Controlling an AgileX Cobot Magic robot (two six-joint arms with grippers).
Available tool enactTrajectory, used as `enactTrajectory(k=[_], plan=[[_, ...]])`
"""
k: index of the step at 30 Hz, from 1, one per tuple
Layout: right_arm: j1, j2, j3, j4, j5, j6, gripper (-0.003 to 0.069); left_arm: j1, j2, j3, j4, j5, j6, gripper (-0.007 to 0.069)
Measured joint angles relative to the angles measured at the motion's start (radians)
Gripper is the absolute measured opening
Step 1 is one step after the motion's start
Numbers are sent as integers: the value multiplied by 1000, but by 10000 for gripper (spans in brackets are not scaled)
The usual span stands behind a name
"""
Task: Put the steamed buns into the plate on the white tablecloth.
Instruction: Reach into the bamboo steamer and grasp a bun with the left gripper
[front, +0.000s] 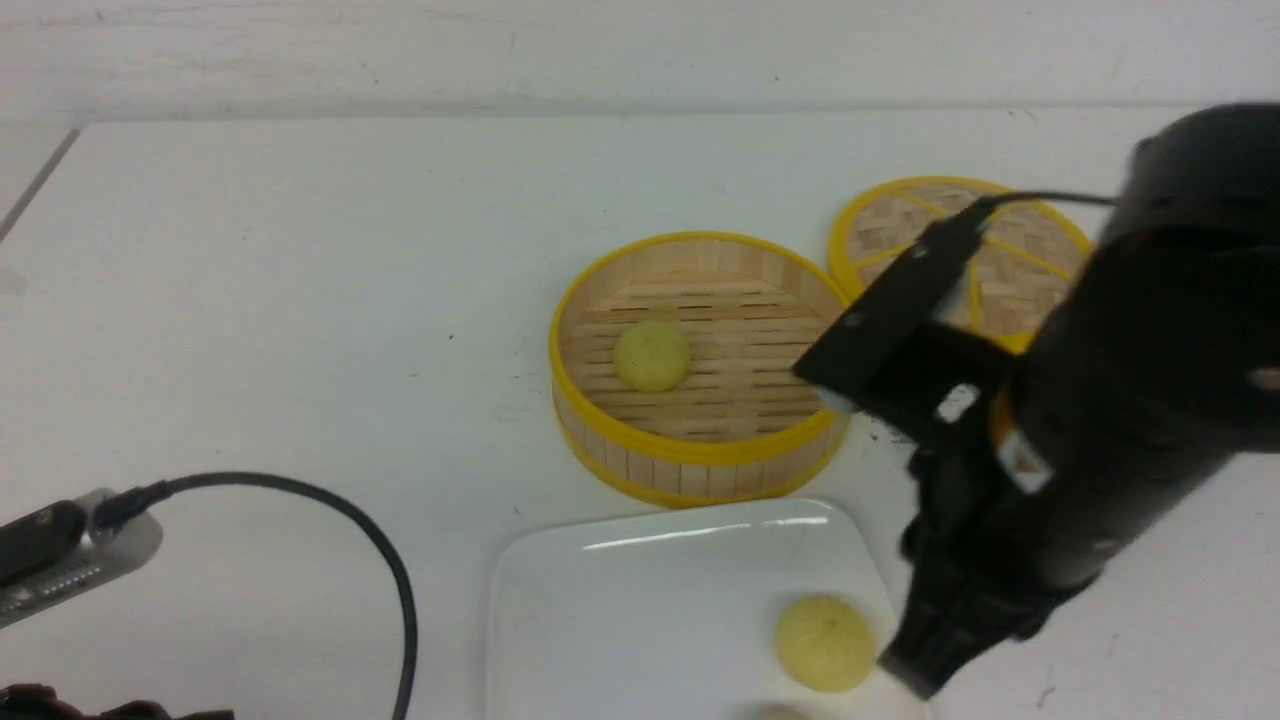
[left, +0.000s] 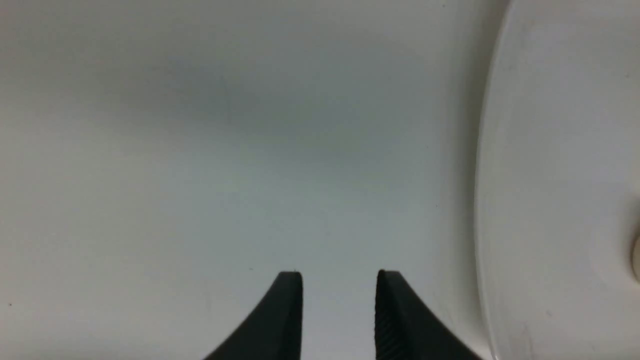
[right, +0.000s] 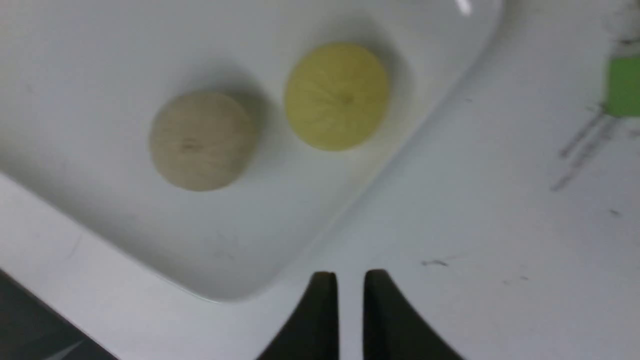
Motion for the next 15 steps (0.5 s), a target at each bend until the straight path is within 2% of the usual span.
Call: enactTrajectory(k=[3,4,6,9,12,15], plan=[[0,-127,2,-33,10,57,-13,0,0,-22,-3,59,9,162],[0,-146,4,-36,12,65,-14,0,0,-24,-3,62,9,148],[0,-274,21,-42,17,80,-15,0,5,-60,-3,81,11,62],[0,-452,83,-45,19,84,-15,0,41,-130,-12,91,28,5],[0,-613,182,-47,-70,84,-15,0,112,-207,-60,97,64,2],[0,-803,341,-70,-291,84,-15,0,218,-300,-113,99,120,2]])
